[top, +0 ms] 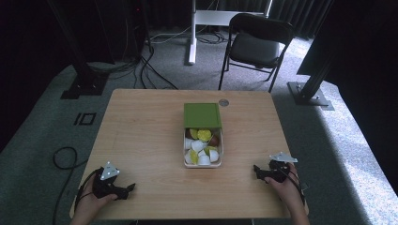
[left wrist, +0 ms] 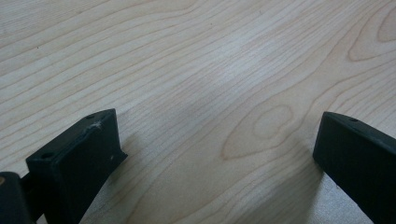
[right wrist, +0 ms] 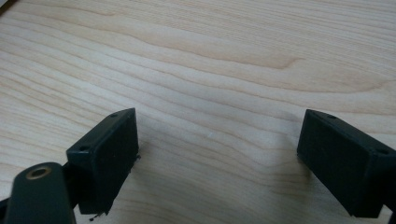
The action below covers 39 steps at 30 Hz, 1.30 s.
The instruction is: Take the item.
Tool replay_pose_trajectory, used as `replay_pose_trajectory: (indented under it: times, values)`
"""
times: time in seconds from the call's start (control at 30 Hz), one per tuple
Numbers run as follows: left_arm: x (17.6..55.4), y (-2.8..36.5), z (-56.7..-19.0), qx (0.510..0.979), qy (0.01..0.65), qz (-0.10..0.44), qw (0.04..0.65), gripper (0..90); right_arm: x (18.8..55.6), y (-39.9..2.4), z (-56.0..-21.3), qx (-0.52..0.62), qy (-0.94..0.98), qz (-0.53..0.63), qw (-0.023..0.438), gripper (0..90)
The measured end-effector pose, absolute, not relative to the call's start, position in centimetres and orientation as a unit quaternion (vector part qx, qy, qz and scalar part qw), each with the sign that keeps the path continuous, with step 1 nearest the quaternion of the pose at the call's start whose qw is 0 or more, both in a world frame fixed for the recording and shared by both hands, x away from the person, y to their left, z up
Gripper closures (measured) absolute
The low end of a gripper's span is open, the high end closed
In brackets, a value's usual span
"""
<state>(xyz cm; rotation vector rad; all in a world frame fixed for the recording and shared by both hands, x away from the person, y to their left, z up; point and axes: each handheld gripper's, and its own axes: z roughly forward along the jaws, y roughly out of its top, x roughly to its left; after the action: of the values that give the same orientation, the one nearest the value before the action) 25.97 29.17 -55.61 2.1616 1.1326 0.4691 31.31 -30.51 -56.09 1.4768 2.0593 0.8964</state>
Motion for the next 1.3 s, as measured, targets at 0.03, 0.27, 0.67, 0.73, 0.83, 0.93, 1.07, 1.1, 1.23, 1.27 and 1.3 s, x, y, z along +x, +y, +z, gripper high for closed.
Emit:
replay_pose_trajectory:
  times: [0.03, 0.27, 0.67, 0.73, 0.83, 0.93, 1.07, 1.1, 1.23, 1.27, 1.3]
  values:
    - [26.0, 29.2, -55.6, 0.823, 0.431, 0.179, 0.322, 1.9, 31.3, -30.5, -56.1, 0.535, 0.747, 0.325, 0.225, 12.3]
    - [25.9, 28.9, -55.6, 0.820, 0.437, 0.180, 0.323, 1.9, 31.3, -30.5, -56.1, 0.535, 0.747, 0.325, 0.225, 12.3]
    - [27.0, 28.4, -54.5, 0.816, 0.434, 0.186, 0.335, 1.9, 31.3, -30.5, -56.1, 0.535, 0.747, 0.325, 0.225, 12.2]
    - [27.2, 28.1, -54.0, 0.814, 0.431, 0.188, 0.340, 1.9, 31.3, -30.5, -56.1, 0.535, 0.747, 0.325, 0.225, 12.2]
    - [27.7, 27.6, -53.1, 0.814, 0.421, 0.197, 0.347, 1.9, 31.3, -30.5, -56.1, 0.535, 0.747, 0.325, 0.225, 12.2]
    - [28.1, 27.0, -52.0, 0.814, 0.409, 0.208, 0.357, 1.9, 31.3, -30.5, -56.1, 0.535, 0.747, 0.325, 0.225, 12.2]
    - [28.5, 26.0, -50.4, 0.815, 0.388, 0.217, 0.371, 1.9, 31.3, -30.5, -56.1, 0.535, 0.747, 0.325, 0.225, 12.2]
    - [28.7, 25.8, -50.0, 0.816, 0.382, 0.220, 0.374, 1.9, 31.3, -30.5, -56.1, 0.535, 0.747, 0.325, 0.225, 12.3]
    - [29.2, 24.7, -48.5, 0.820, 0.360, 0.228, 0.383, 1.9, 31.3, -30.5, -56.1, 0.535, 0.747, 0.325, 0.225, 12.3]
    - [29.3, 24.4, -48.2, 0.821, 0.355, 0.230, 0.382, 1.9, 31.3, -30.5, -56.1, 0.535, 0.747, 0.325, 0.225, 12.3]
    - [29.3, 24.1, -48.0, 0.823, 0.349, 0.230, 0.384, 1.9, 31.3, -30.5, -56.1, 0.536, 0.746, 0.325, 0.224, 12.3]
